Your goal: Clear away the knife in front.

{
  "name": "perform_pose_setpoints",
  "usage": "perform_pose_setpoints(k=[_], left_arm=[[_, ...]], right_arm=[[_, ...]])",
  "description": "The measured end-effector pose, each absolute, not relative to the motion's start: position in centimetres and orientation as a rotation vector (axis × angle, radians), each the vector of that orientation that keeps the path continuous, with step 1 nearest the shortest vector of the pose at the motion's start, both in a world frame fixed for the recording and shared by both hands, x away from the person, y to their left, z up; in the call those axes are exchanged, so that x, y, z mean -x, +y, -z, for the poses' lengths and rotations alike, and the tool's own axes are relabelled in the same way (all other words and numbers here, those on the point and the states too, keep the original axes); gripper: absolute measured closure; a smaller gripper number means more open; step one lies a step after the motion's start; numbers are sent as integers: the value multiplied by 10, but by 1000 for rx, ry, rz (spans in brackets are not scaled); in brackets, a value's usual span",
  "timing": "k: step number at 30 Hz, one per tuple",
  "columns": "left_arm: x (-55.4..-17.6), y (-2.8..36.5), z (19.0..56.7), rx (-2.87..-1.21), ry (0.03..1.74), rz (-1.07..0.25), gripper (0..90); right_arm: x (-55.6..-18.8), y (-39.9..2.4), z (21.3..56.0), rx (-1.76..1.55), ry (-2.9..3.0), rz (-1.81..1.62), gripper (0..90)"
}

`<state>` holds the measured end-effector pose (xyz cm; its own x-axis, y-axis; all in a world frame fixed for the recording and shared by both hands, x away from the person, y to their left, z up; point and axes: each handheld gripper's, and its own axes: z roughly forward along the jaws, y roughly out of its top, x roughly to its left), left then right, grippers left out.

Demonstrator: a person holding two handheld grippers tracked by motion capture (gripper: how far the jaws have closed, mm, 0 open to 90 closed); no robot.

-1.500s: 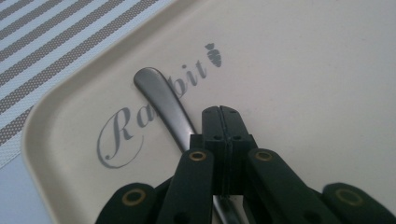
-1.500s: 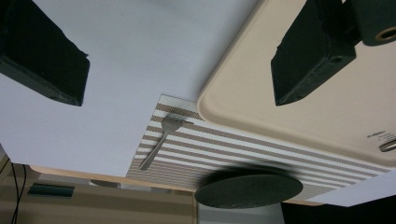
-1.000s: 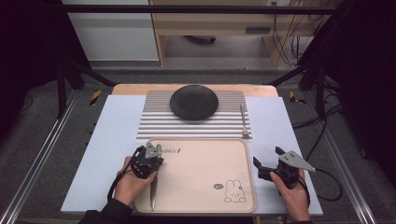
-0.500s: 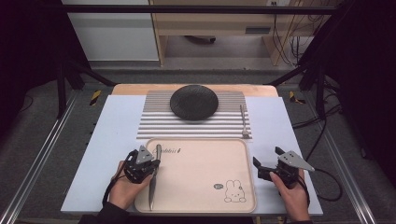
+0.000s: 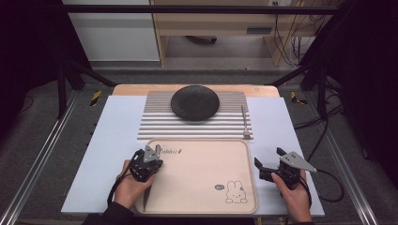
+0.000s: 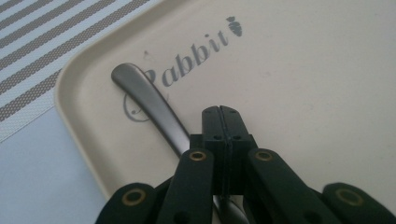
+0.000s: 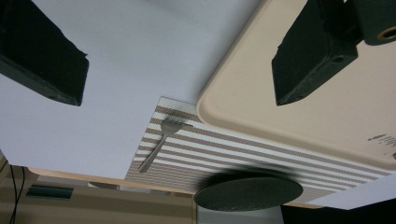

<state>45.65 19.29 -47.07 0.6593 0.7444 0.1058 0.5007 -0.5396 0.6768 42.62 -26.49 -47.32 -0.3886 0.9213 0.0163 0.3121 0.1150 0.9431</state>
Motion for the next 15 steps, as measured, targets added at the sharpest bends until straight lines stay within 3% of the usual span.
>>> perform_pose_setpoints(k=[15], left_arm=[[-457,210,472,-2199,985,-548,900]], right_arm=[[-427,-265,474,-1209,1784,-1288,39]])
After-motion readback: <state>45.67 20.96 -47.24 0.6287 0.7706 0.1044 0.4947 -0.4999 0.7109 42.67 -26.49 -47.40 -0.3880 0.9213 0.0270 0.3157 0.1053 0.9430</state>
